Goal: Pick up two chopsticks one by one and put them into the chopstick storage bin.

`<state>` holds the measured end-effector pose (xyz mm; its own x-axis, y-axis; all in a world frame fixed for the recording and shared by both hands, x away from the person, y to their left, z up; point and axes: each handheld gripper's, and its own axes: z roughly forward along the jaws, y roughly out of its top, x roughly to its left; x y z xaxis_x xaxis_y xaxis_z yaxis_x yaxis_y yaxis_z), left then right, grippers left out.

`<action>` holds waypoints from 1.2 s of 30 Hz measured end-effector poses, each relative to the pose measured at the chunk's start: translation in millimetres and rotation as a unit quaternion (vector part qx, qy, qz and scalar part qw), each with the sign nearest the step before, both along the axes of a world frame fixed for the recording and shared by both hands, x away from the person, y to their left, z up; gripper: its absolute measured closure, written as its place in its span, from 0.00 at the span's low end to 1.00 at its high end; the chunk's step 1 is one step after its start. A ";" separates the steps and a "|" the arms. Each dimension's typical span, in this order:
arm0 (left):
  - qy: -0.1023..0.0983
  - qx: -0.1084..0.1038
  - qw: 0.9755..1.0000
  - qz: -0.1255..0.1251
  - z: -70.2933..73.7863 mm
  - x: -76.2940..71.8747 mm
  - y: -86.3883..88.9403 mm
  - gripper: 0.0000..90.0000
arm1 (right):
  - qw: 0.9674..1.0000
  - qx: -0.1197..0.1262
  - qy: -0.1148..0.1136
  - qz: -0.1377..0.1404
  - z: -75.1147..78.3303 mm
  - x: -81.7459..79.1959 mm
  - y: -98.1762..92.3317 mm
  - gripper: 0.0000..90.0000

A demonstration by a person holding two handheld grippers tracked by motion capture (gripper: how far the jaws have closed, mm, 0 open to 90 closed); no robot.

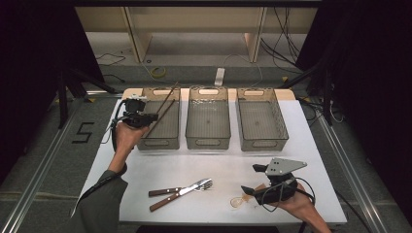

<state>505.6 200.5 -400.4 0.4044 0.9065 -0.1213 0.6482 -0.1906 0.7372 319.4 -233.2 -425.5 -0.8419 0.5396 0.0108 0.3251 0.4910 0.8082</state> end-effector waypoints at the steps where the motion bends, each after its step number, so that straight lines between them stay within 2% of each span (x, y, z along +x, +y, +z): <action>1: 0.001 0.006 1.000 0.001 -0.4 1.8 -0.8 0.95 | 1.000 0.000 0.001 0.000 -0.1 -0.1 0.3 0.23; 10: 0.010 0.013 1.000 0.014 -5.5 12.9 2.4 0.94 | 1.000 -0.002 0.003 0.001 0.5 -1.1 0.6 0.23; 13: 0.010 0.017 0.999 0.028 -7.1 15.5 3.4 0.93 | 1.000 -0.003 0.004 0.003 0.1 -1.1 1.2 0.23; 14: 0.010 0.012 0.999 0.036 -8.2 16.8 3.7 0.91 | 1.000 -0.004 0.004 0.003 0.0 -1.2 1.5 0.23; 16: 0.022 0.006 0.999 0.040 -9.4 19.1 4.2 0.74 | 1.000 -0.004 0.005 0.004 0.2 -1.4 1.6 0.23; 17: 0.019 0.008 0.999 0.038 -9.3 18.4 3.2 0.69 | 1.000 -0.003 0.004 0.003 0.3 -1.5 1.6 0.23; 18: 0.013 0.018 0.999 0.034 -7.9 16.9 2.4 0.68 | 1.000 -0.003 0.003 0.003 0.4 -1.6 1.3 0.23; 19: 0.008 0.016 0.999 0.033 -6.4 15.4 1.5 0.66 | 1.000 -0.003 0.004 0.003 0.7 -1.5 1.0 0.23; 21: 0.002 0.004 0.999 0.034 -2.8 12.4 0.8 0.58 | 1.000 -0.002 0.004 0.003 0.7 -1.3 0.6 0.23; 27: -0.003 -0.028 1.000 0.006 9.5 -4.7 -4.3 0.43 | 1.000 -0.003 0.002 0.001 0.8 -1.3 0.5 0.23; 31: -0.012 -0.061 0.998 -0.017 15.8 -22.4 -5.6 0.34 | 1.000 -0.006 0.003 -0.002 -0.6 0.4 -1.2 0.23; 36: -0.019 -0.080 0.996 -0.041 18.5 -42.3 -9.2 0.25 | 1.000 -0.006 0.006 -0.004 -2.5 3.2 -2.8 0.23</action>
<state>463.2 191.3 -381.9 0.4836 0.8406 -0.2439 0.6064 -0.1207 0.7859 322.6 -236.0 -428.0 -0.8378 0.5458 0.0143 0.3382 0.4983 0.7983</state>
